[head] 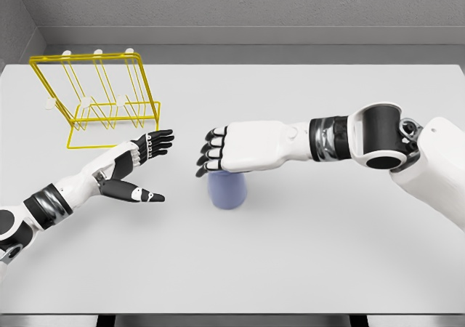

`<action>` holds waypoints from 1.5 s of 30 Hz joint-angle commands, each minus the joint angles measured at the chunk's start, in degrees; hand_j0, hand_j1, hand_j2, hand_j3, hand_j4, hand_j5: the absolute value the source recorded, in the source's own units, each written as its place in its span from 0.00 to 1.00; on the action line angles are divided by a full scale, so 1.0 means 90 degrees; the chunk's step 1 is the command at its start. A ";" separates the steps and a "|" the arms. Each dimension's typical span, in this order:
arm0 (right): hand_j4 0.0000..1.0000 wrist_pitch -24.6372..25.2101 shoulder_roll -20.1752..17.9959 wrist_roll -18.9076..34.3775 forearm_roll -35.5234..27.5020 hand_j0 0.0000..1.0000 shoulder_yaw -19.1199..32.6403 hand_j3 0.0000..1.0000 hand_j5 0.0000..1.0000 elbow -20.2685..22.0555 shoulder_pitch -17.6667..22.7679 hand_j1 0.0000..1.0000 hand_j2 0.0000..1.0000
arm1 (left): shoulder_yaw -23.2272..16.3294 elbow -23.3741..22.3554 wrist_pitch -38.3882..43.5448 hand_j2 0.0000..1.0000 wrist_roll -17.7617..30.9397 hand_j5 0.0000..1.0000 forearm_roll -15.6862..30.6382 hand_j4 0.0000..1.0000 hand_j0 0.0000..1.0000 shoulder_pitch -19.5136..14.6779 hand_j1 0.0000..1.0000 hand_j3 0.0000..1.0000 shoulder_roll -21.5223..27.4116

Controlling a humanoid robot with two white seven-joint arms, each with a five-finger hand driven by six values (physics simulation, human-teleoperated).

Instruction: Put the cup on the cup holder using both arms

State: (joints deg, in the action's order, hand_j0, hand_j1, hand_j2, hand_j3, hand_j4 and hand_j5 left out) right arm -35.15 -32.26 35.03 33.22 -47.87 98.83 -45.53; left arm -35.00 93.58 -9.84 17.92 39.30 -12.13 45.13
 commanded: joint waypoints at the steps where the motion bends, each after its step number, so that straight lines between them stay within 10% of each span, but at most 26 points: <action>1: 1.00 0.0017 -0.0068 -0.0003 -0.0029 1.00 0.0055 1.00 1.00 -0.0014 0.0000 1.00 1.00 | 0.0002 0.0003 0.0009 1.00 0.0001 1.00 0.0028 1.00 1.00 0.0000 1.00 1.00 0.0006; 10: 1.00 0.0017 -0.0830 -0.0003 -0.0840 1.00 0.2203 1.00 1.00 0.0064 0.0381 1.00 1.00 | 0.0002 0.0003 -0.0001 1.00 0.0001 1.00 0.0028 1.00 1.00 -0.0010 1.00 1.00 0.0006; 18: 1.00 0.0017 -0.1738 -0.0003 -0.2763 1.00 0.4547 1.00 1.00 0.0074 0.2636 1.00 1.00 | -0.0057 0.0003 0.0038 1.00 -0.0009 1.00 0.0018 1.00 1.00 -0.0176 1.00 1.00 -0.0043; 30: 1.00 0.0017 -0.1309 -0.0003 -0.3252 1.00 0.4703 1.00 1.00 -0.0092 0.3818 1.00 1.00 | -0.0652 -0.0085 0.0097 1.00 -0.0019 1.00 0.0087 1.00 1.00 -0.0537 1.00 1.00 -0.0648; 45: 1.00 0.0017 -0.1172 -0.0003 -0.3252 1.00 0.4977 1.00 1.00 -0.0317 0.3926 1.00 1.00 | -0.0975 -0.0300 0.0449 1.00 -0.0029 1.00 0.0077 1.00 1.00 -0.0801 1.00 1.00 -0.1030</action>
State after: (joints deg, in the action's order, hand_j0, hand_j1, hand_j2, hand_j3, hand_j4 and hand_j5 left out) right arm -35.17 -42.80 35.03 4.40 -3.18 96.09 -10.20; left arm -43.17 91.19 -5.84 17.68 39.76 -19.34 36.09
